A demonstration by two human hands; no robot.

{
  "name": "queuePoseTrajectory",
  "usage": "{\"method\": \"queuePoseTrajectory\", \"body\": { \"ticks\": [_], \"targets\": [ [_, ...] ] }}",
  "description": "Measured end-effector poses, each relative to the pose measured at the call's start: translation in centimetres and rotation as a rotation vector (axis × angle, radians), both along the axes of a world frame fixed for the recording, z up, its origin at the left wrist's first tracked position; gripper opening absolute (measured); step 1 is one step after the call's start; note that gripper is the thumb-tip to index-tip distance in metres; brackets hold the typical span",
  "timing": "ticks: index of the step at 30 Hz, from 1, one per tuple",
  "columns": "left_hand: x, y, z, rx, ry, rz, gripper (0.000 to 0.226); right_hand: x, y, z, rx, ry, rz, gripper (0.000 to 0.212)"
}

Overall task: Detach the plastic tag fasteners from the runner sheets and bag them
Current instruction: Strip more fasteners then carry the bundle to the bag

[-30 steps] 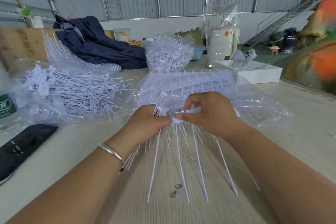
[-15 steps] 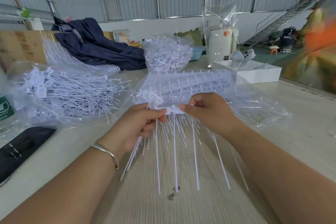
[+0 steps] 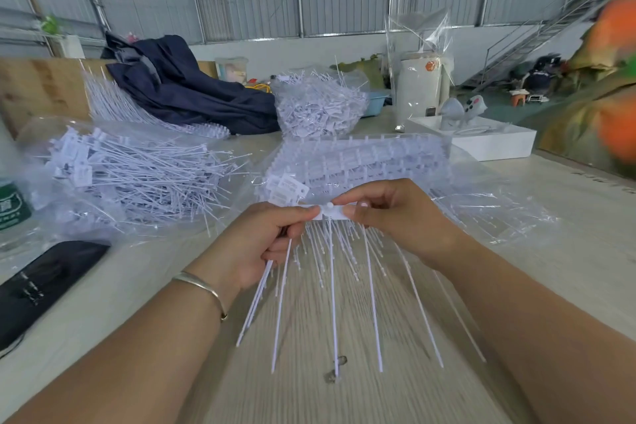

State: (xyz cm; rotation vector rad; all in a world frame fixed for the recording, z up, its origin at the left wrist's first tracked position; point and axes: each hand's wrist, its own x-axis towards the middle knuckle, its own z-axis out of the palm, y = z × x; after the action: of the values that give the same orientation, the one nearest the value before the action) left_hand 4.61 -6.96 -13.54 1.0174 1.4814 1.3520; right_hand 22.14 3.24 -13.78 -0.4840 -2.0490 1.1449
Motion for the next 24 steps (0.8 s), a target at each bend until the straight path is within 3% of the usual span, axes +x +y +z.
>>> {"method": "queuePoseTrajectory", "body": {
  "ticks": [9,11,13,18,21,24],
  "targets": [
    [0.0,-0.3,0.4,0.04,0.101,-0.052,0.04,0.5,-0.1,0.9,-0.144,-0.011,0.024,0.017],
    [-0.1,-0.5,0.6,0.054,0.12,-0.077,0.027,0.6,-0.2,1.1,-0.182,-0.011,0.038,0.017],
    [-0.2,-0.5,0.6,0.053,0.121,-0.11,0.031,0.7,-0.2,1.3,-0.212,-0.021,0.03,0.015],
    [0.1,-0.6,0.5,-0.017,0.159,-0.218,0.036,0.9,-0.5,1.7,-0.201,-0.139,0.051,0.021],
    [0.8,-0.2,0.2,-0.056,0.384,-0.157,0.034,0.6,-0.8,1.4,-0.164,-0.216,0.029,0.022],
    [0.5,0.2,-0.2,-0.072,0.885,0.068,0.041,0.6,-0.9,1.5,-0.165,-0.203,0.013,0.025]
  ]
}}
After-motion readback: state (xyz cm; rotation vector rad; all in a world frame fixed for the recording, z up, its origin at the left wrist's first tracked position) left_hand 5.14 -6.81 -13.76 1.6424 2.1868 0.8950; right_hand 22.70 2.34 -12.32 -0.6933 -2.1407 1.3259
